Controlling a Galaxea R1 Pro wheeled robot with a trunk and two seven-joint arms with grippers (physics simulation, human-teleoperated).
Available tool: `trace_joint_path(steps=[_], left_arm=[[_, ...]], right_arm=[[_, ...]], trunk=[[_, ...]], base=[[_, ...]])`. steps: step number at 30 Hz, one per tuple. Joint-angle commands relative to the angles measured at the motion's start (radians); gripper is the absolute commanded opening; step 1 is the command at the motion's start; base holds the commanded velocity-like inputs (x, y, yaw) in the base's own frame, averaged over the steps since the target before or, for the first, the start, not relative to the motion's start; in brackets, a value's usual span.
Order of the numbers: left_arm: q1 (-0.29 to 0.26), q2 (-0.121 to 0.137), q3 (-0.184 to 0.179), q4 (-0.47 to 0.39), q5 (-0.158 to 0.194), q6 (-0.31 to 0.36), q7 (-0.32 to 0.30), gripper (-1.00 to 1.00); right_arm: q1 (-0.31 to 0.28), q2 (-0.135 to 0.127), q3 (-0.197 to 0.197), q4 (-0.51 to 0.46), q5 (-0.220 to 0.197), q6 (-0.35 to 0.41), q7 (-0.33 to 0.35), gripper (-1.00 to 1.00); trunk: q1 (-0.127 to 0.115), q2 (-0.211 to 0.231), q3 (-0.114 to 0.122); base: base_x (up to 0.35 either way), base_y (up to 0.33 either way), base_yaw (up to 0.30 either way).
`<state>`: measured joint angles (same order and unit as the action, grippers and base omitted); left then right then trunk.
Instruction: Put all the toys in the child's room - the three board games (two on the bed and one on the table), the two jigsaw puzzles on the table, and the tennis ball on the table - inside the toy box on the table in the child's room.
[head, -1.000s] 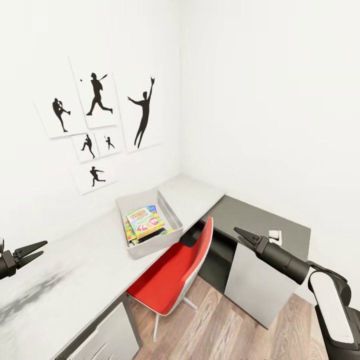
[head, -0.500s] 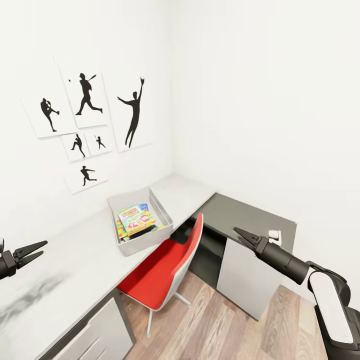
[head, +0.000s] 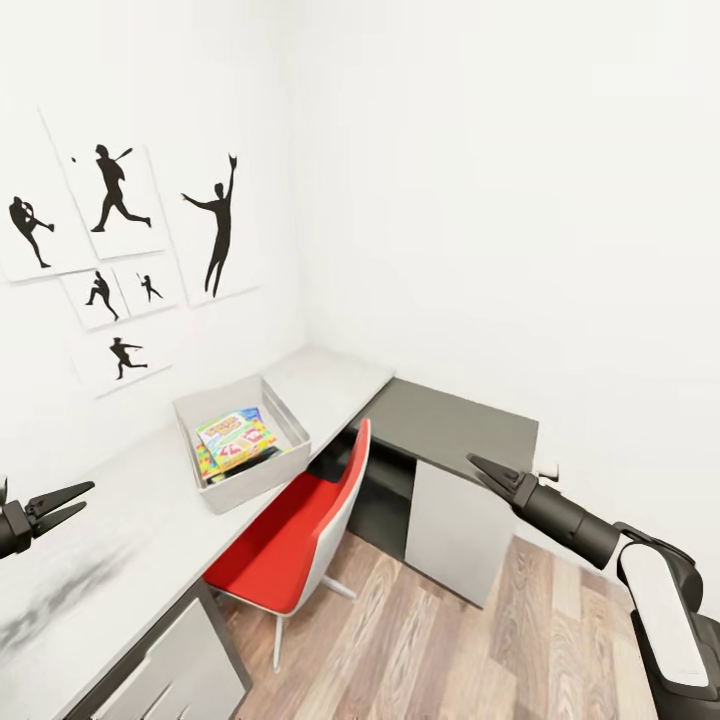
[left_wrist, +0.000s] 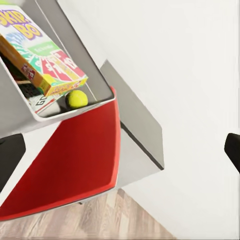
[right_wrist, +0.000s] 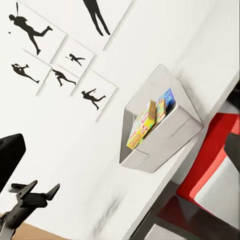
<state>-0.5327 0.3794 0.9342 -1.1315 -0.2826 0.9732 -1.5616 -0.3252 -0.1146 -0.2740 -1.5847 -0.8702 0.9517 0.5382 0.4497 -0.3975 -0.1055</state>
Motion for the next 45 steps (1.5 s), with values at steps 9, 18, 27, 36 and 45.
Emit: trace_joint_path(steps=[9, 18, 27, 36, 45], left_arm=[[-0.001, 0.008, 0.002, -0.001, -0.010, 0.010, -0.009, 1.00], [-0.001, 0.009, 0.001, -0.001, -0.010, 0.010, -0.009, 1.00], [-0.001, 0.009, 0.001, -0.001, -0.010, 0.010, -0.009, 1.00], [-0.001, 0.009, 0.001, -0.001, -0.010, 0.010, -0.009, 1.00], [-0.001, 0.009, 0.002, -0.001, -0.010, 0.010, -0.009, 1.00]], right_arm=[[-0.001, 0.000, -0.001, 0.000, 0.004, 0.006, 0.005, 1.00], [-0.001, 0.000, -0.001, 0.000, 0.004, 0.004, 0.005, 1.00], [-0.001, 0.000, -0.001, 0.000, 0.004, 0.001, 0.005, 1.00], [-0.001, -0.002, -0.001, 0.002, 0.004, -0.002, 0.005, 1.00], [-0.001, -0.002, -0.001, 0.002, 0.004, -0.003, 0.006, 1.00]], trunk=[[0.000, -0.003, -0.002], [0.000, -0.003, -0.002], [0.000, -0.003, -0.002], [0.000, -0.003, -0.002], [0.000, -0.003, -0.002]], base=[[-0.165, 0.088, -0.273], [-0.015, 0.003, -0.275], [0.000, 0.000, -0.276], [-0.004, 0.002, -0.276], [-0.073, 0.114, -0.277]])
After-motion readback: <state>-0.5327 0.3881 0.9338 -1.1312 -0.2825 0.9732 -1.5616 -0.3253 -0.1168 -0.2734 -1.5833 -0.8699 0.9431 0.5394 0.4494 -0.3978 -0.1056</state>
